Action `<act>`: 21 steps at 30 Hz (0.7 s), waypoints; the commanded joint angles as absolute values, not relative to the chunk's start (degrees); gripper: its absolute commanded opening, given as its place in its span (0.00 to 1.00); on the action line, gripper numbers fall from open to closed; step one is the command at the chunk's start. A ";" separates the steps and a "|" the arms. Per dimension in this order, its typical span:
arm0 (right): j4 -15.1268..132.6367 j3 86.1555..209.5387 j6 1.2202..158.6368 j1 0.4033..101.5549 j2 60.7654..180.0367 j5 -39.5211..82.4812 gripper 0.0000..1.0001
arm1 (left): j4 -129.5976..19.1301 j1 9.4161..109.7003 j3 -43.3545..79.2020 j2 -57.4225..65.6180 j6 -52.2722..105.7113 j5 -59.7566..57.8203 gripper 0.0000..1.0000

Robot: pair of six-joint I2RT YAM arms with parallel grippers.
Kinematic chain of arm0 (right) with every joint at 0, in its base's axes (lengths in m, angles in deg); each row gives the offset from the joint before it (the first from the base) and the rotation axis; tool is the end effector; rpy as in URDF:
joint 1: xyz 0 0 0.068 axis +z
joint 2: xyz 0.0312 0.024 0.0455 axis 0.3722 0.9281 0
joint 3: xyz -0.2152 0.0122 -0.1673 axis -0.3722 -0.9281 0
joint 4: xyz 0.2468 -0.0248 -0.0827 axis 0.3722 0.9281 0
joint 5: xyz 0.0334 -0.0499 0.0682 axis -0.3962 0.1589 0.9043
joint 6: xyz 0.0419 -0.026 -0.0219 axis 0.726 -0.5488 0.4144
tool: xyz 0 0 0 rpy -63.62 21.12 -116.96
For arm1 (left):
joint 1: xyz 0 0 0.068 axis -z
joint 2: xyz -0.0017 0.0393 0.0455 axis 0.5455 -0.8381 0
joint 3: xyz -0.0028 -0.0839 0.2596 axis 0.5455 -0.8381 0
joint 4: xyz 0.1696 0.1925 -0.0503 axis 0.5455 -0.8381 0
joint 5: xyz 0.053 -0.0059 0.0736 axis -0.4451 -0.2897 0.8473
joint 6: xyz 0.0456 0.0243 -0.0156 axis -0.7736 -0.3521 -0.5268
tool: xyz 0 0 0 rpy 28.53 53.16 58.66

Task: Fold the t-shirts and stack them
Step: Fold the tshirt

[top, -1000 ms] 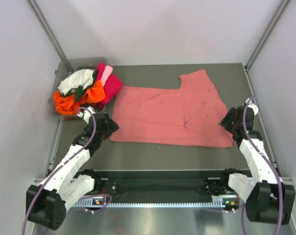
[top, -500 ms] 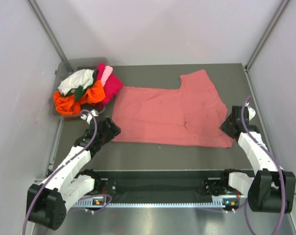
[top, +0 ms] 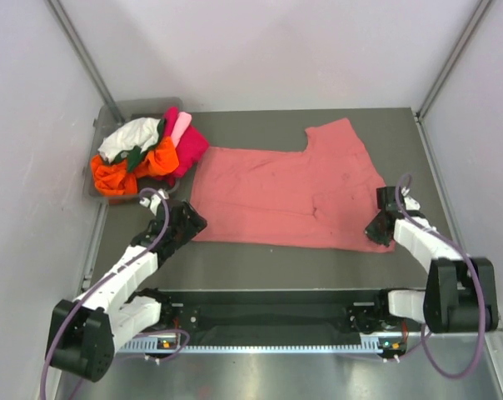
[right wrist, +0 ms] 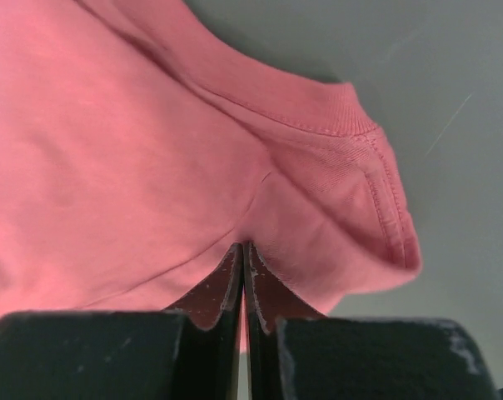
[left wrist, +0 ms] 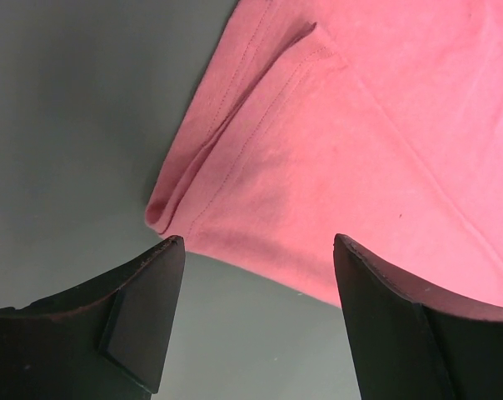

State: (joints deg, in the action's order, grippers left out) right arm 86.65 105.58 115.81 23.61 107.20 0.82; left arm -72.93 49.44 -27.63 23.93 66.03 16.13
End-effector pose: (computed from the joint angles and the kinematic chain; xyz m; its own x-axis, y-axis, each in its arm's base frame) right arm 0.2059 -0.0017 0.1719 -0.6056 0.6424 -0.4696 0.6571 0.7366 0.1602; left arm 0.1857 -0.0488 0.1885 -0.5593 -0.6347 -0.5332 -0.4127 0.7710 -0.4850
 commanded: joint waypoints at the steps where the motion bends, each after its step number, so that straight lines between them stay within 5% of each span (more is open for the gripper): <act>1: 84.71 106.58 118.11 24.23 112.61 -0.21 0.00 | -68.94 49.58 -26.82 22.82 66.03 16.87 0.77; 8: 83.31 109.21 116.45 13.35 121.23 0.04 0.00 | -69.90 51.86 -26.12 22.19 64.45 16.77 0.77; 21: 83.30 116.42 109.34 8.67 120.01 -1.72 0.00 | -71.31 54.59 -26.13 20.09 62.52 18.71 0.78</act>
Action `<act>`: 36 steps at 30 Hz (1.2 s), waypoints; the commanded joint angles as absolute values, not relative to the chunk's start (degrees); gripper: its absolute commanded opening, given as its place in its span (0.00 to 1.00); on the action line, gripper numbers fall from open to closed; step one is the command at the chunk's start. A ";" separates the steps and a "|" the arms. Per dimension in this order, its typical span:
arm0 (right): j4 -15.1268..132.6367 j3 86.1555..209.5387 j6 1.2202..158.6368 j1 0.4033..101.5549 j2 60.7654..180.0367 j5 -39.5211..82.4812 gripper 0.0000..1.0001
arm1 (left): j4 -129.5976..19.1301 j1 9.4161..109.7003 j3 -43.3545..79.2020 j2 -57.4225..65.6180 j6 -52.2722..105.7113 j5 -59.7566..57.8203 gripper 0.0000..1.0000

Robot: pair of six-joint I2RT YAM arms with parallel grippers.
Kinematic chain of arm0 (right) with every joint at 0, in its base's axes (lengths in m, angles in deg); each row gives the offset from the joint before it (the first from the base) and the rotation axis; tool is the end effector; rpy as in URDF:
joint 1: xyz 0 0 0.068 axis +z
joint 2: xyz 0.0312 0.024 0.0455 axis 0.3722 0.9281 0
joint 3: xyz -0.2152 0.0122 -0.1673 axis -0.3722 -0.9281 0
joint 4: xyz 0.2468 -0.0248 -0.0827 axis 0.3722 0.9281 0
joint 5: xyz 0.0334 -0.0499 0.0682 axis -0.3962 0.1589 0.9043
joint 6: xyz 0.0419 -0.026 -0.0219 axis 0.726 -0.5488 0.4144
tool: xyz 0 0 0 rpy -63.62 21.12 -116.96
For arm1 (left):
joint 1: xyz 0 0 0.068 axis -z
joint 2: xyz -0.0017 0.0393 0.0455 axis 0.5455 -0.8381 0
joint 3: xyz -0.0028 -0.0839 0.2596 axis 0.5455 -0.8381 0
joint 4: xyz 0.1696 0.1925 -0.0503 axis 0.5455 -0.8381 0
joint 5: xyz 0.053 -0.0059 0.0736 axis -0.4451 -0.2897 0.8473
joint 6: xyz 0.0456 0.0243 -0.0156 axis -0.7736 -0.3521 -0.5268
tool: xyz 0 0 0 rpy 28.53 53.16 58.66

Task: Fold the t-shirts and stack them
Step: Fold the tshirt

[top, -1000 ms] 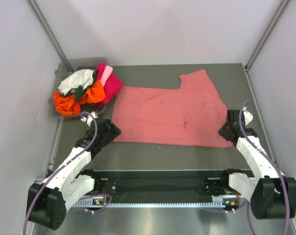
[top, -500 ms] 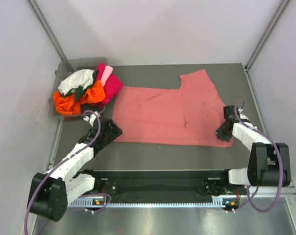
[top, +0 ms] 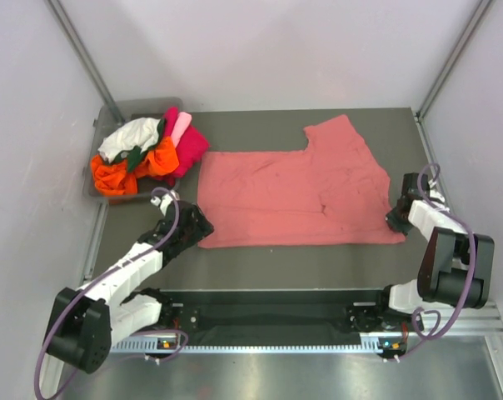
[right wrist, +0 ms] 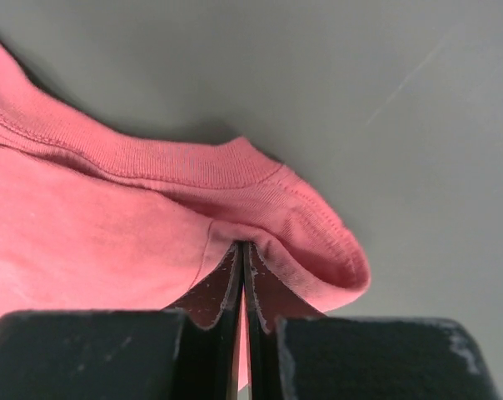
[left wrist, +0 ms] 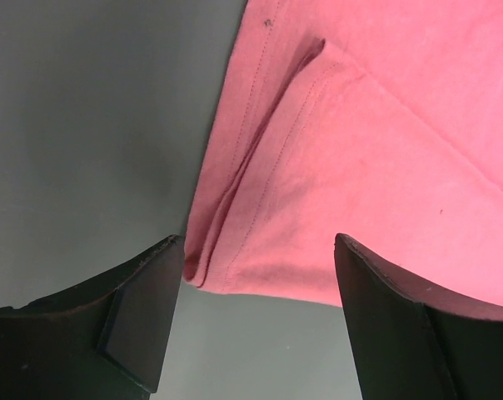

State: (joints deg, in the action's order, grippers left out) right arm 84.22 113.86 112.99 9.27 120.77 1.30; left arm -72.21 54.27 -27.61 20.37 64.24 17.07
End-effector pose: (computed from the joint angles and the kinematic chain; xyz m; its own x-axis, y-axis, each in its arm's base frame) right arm 0.2441 -0.0624 0.1646 -0.4917 0.7510 -0.4407 0.8007 0.5889 0.1100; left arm 0.1861 -0.0657 0.1788 -0.6376 -0.5516 -0.5379 -0.3552 0.8300 -0.4301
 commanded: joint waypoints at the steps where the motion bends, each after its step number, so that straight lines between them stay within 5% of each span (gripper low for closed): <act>1: 82.86 116.42 109.15 8.76 119.31 -1.54 0.00 | -71.49 54.59 -25.69 19.74 61.99 18.81 0.78; 12: 82.07 123.01 103.89 12.18 113.42 -1.73 0.12 | -72.72 54.59 -12.25 16.84 56.89 21.62 0.84; 19: 68.89 123.00 99.48 12.45 110.42 15.91 0.33 | -70.26 54.59 -1.09 1.50 55.49 21.88 0.81; 24: 69.93 132.49 98.08 13.50 119.64 20.52 0.37 | -71.65 54.68 12.86 -10.04 52.93 19.69 0.79; 29: 73.36 146.90 96.67 16.22 132.88 17.54 0.56 | -74.82 54.68 23.96 -19.54 49.95 22.93 0.82; 30: 73.89 149.27 96.49 16.49 135.01 16.83 0.56 | -74.91 54.59 26.41 -20.33 48.99 23.72 0.97; 33: 77.66 163.12 95.79 17.72 144.59 15.34 0.86 | -73.33 53.89 29.77 -23.58 46.26 26.19 0.99; 36: 81.88 175.25 94.74 19.04 154.17 11.93 0.89 | -73.77 52.84 33.55 -26.56 44.06 26.02 0.99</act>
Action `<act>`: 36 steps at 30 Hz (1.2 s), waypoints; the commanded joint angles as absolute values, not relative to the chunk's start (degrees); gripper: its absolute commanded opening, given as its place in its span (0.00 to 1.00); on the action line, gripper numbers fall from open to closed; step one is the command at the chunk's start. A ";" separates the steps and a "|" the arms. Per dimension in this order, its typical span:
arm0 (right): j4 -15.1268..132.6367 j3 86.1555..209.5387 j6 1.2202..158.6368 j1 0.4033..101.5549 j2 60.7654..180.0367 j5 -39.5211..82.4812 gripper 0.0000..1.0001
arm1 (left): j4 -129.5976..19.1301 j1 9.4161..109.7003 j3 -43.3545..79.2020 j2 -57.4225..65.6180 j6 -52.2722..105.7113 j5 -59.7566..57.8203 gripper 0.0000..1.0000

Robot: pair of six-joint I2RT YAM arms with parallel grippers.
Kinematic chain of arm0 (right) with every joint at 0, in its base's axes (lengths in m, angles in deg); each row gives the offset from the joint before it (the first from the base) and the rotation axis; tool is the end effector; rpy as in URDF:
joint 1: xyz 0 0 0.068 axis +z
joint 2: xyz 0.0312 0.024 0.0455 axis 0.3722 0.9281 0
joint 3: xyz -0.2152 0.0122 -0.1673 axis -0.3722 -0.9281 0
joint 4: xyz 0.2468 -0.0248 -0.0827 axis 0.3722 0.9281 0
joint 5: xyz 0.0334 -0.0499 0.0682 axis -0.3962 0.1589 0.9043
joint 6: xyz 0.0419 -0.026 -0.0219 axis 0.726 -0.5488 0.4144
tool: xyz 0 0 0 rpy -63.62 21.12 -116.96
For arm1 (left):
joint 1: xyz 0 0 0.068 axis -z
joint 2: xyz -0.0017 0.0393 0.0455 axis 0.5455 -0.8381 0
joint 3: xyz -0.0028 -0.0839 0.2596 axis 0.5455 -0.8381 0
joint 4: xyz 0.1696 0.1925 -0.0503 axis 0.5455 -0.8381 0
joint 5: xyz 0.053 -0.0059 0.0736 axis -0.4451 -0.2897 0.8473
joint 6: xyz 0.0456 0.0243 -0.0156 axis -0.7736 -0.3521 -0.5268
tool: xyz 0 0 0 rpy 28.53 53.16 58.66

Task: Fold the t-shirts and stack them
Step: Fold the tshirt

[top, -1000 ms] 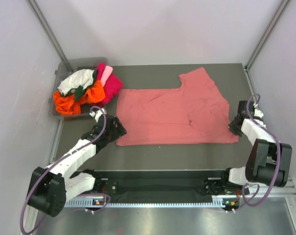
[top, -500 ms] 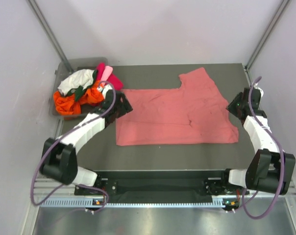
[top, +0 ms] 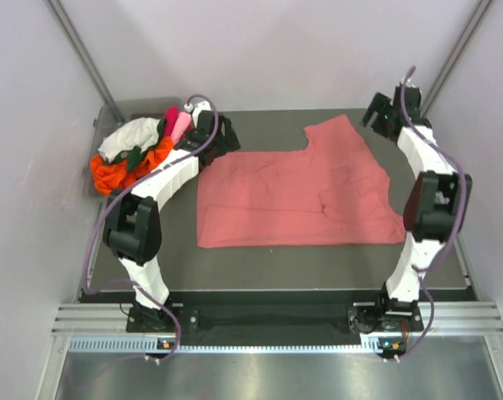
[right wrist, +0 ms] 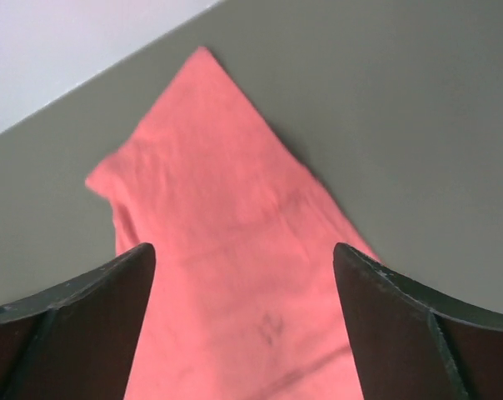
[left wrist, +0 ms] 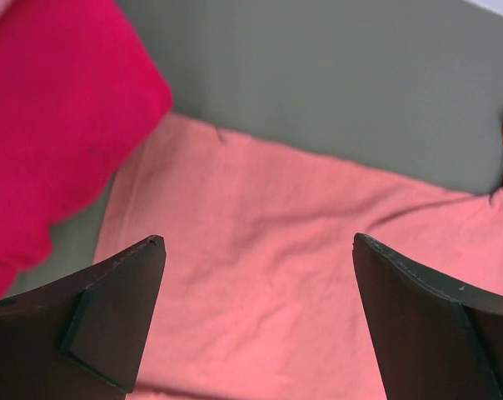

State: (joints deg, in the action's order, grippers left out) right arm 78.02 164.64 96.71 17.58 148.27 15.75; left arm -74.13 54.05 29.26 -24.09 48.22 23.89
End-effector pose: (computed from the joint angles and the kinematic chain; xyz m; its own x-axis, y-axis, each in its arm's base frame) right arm 0.4448 -0.0320 0.2861 -0.5231 0.4402 -0.7298 0.2805 0.8975 0.3403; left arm 0.3950 -0.1406 0.2774 -0.5405 -0.3529 -0.7638 -0.1969 0.9356 -0.2929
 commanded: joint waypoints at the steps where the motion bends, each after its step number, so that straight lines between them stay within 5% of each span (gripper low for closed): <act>1: 82.59 178.01 94.39 19.39 156.37 11.30 0.86 | -74.38 52.49 34.51 -27.54 43.62 25.49 0.99; 9: 83.91 198.23 89.64 19.39 174.49 11.73 0.81 | -74.30 50.90 41.02 -35.88 39.49 22.15 0.98; 36: 84.53 204.93 98.87 17.72 188.03 24.91 0.69 | -78.26 42.90 46.30 -48.20 43.00 15.20 0.96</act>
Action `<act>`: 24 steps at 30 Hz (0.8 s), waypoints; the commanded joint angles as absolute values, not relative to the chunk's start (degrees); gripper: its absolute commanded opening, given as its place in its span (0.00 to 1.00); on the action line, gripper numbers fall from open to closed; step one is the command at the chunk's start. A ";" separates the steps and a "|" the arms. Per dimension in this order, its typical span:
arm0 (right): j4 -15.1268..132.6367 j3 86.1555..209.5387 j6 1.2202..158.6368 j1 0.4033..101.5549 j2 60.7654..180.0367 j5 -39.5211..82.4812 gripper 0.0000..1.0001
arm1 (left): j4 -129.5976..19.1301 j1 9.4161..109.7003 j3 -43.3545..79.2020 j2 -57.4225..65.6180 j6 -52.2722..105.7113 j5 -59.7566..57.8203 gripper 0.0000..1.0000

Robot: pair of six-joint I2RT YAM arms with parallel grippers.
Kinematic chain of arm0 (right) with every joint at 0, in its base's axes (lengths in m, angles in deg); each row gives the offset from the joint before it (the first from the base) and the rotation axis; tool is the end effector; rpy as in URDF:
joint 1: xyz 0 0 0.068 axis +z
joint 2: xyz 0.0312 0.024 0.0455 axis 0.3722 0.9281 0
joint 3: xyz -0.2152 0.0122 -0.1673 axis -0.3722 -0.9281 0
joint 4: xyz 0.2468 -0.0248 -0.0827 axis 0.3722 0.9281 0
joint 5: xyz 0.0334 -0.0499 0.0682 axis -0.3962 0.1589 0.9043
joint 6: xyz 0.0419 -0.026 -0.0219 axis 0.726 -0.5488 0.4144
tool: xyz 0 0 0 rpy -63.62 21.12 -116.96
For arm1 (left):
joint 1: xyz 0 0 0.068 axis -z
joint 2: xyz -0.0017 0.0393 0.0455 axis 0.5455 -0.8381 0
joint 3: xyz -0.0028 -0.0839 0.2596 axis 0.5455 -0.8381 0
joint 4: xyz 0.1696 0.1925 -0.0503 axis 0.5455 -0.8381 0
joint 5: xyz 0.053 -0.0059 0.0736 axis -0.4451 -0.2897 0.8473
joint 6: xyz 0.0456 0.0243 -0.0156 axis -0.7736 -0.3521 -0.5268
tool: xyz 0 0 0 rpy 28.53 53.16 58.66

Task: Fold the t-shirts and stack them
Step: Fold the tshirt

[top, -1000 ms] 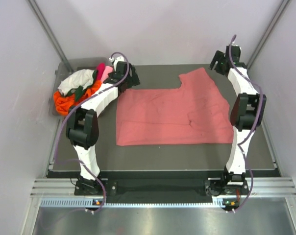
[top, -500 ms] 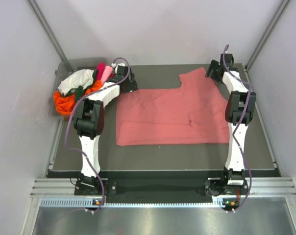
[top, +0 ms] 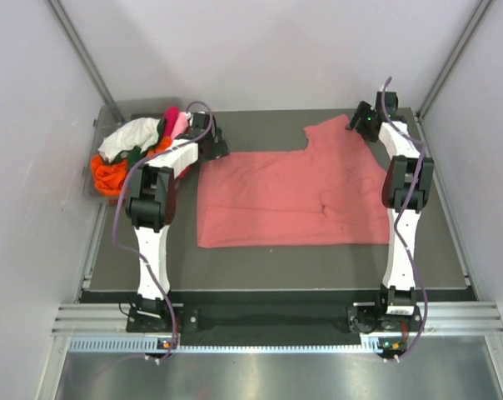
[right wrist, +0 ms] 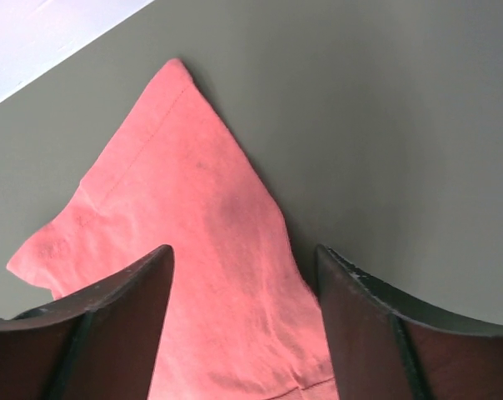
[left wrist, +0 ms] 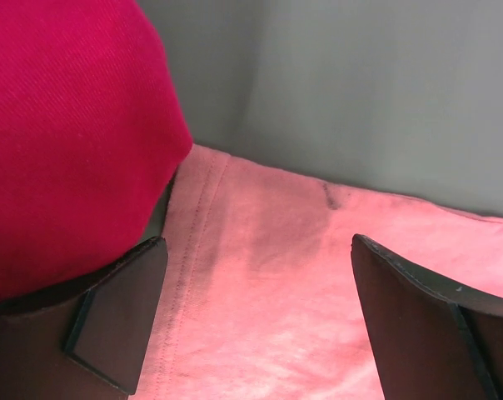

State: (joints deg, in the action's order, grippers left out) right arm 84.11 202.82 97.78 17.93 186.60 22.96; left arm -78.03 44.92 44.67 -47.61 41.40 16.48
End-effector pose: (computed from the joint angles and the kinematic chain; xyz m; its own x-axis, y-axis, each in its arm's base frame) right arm 0.5734 -0.0336 0.1695 -0.6344 0.4564 -0.6238 0.2376 0.8831 0.4045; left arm 0.4859 -0.0962 0.1788 -0.7056 -0.2981 -0.6429 -0.2364 0.9543 -0.1830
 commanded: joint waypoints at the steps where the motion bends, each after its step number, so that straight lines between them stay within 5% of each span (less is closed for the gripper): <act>1: 84.53 204.93 98.87 17.72 188.03 25.17 0.67 | -78.08 42.73 46.30 -48.11 43.09 15.20 0.96; 6: 85.05 206.24 98.95 17.46 189.00 26.49 0.56 | -78.17 42.02 46.57 -48.64 43.18 15.47 0.94; 14: 85.14 205.90 99.57 17.02 188.91 26.41 0.13 | -80.01 41.41 47.88 -49.61 43.26 17.13 0.89; 24: 76.89 194.14 100.80 15.17 183.03 25.87 0.01 | -82.56 40.88 52.71 -53.29 43.00 19.16 0.75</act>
State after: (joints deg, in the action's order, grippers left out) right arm 79.07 197.68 100.38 16.18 186.06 26.35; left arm -80.91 43.56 49.96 -50.80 43.50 16.07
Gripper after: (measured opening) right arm 0.020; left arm 0.764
